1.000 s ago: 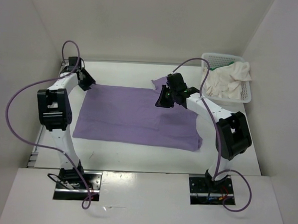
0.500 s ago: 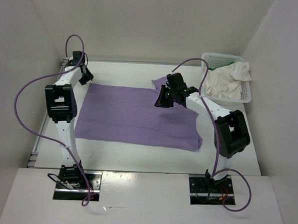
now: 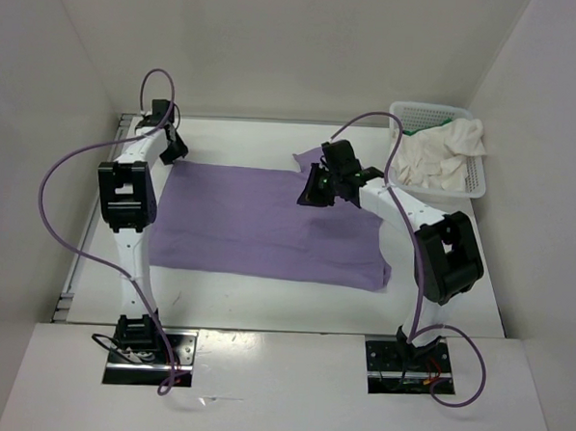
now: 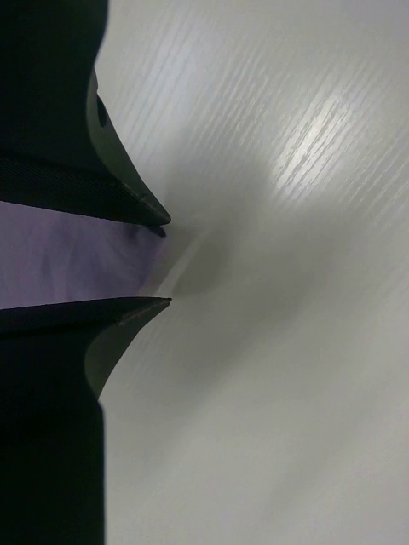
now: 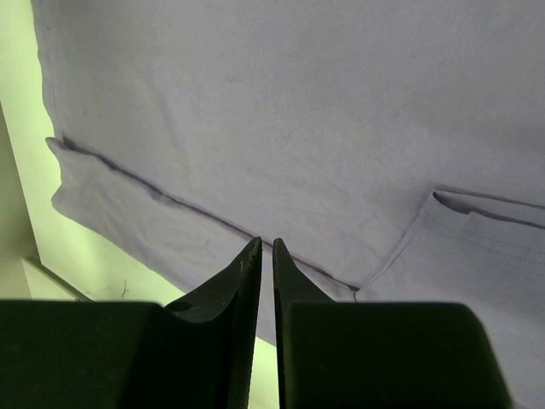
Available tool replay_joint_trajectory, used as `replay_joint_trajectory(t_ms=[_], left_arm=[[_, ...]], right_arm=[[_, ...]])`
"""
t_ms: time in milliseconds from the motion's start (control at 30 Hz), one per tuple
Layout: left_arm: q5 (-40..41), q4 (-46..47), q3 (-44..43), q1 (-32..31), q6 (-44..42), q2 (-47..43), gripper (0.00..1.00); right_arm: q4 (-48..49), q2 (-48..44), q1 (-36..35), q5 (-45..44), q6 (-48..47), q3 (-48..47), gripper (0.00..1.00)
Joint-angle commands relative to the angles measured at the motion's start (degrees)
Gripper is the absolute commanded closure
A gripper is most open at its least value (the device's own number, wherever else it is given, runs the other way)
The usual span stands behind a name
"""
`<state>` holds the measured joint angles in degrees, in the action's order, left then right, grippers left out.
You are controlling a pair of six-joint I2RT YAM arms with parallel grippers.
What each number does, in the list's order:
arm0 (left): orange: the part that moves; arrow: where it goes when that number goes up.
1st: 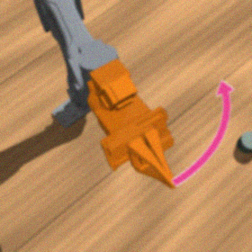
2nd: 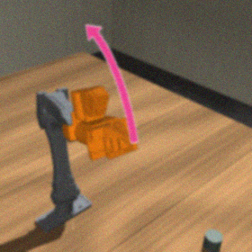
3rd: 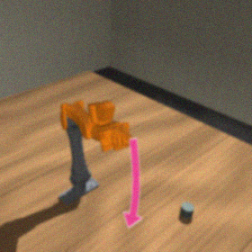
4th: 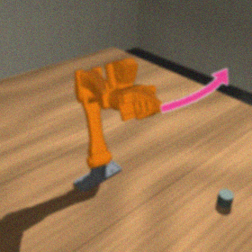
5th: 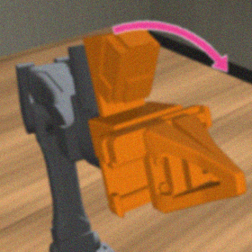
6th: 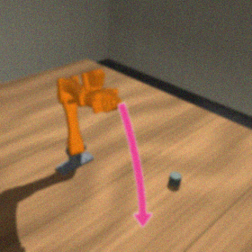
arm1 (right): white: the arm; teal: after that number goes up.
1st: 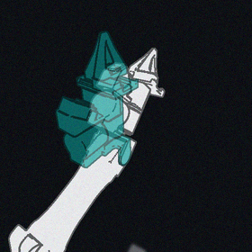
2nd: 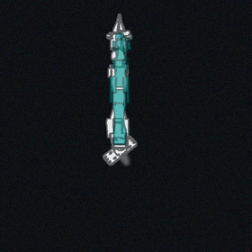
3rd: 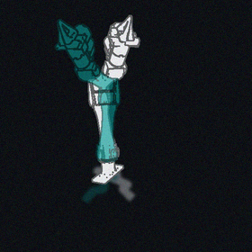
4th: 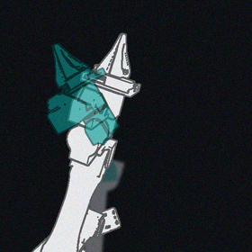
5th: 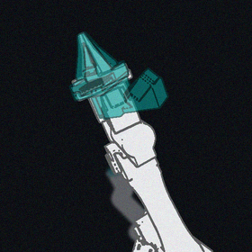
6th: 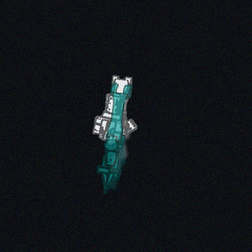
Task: Fold and stack the t-shirts
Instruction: Grap the side of the flattened tshirt furthest away from the robot with both arms
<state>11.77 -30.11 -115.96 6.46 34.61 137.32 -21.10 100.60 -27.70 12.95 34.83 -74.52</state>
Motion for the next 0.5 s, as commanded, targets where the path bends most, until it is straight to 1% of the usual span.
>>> replay_joint_trajectory(t_ms=[0,67,100,167,200,233,367,400,433,467], left_arm=[[0.8,-1.0,-2.3,-0.5,-0.7,1.6,0.53],[0.8,-1.0,-2.3,-0.5,-0.7,2.1,0.57],[0.8,-1.0,-2.3,-0.5,-0.7,2.1,0.65],[0.8,-1.0,-2.3,-0.5,-0.2,1.6,0.75],[0.8,-1.0,-1.8,-0.5,-0.2,1.6,0.82],[1.3,-1.0,-1.8,-0.5,-0.2,1.0,0.85],[3.1,-1.0,0.4,-0.5,0.4,-1.9,0.96],[3.1,-1.0,1.0,-0.5,0.4,-2.5,0.96],[3.7,-1.0,1.7,-0.5,0.4,-4.0,0.98],[3.7,-0.3,3.4,-0.5,0.4,-4.8,0.99]], right_arm=[[2.9,0.1,0.3,0.8,-1.0,0.9,0.85],[2.9,0.1,0.3,0.2,-1.0,1.4,0.85],[2.9,0.1,0.3,0.2,-1.0,1.4,0.85],[2.9,0.1,0.8,-0.4,-1.0,0.7,0.85],[2.9,0.1,0.8,-0.4,-1.0,0.7,0.83],[2.9,0.8,1.5,-0.4,-1.0,-0.1,0.83],[4.0,3.7,3.4,-3.4,-1.0,-5.5,0.72],[4.5,6.1,4.2,-4.8,-1.0,-7.0,0.69],[4.5,7.8,4.8,-7.1,-1.0,-8.9,0.65],[4.0,11.3,6.1,-8.2,-1.7,-13.2,0.63]])
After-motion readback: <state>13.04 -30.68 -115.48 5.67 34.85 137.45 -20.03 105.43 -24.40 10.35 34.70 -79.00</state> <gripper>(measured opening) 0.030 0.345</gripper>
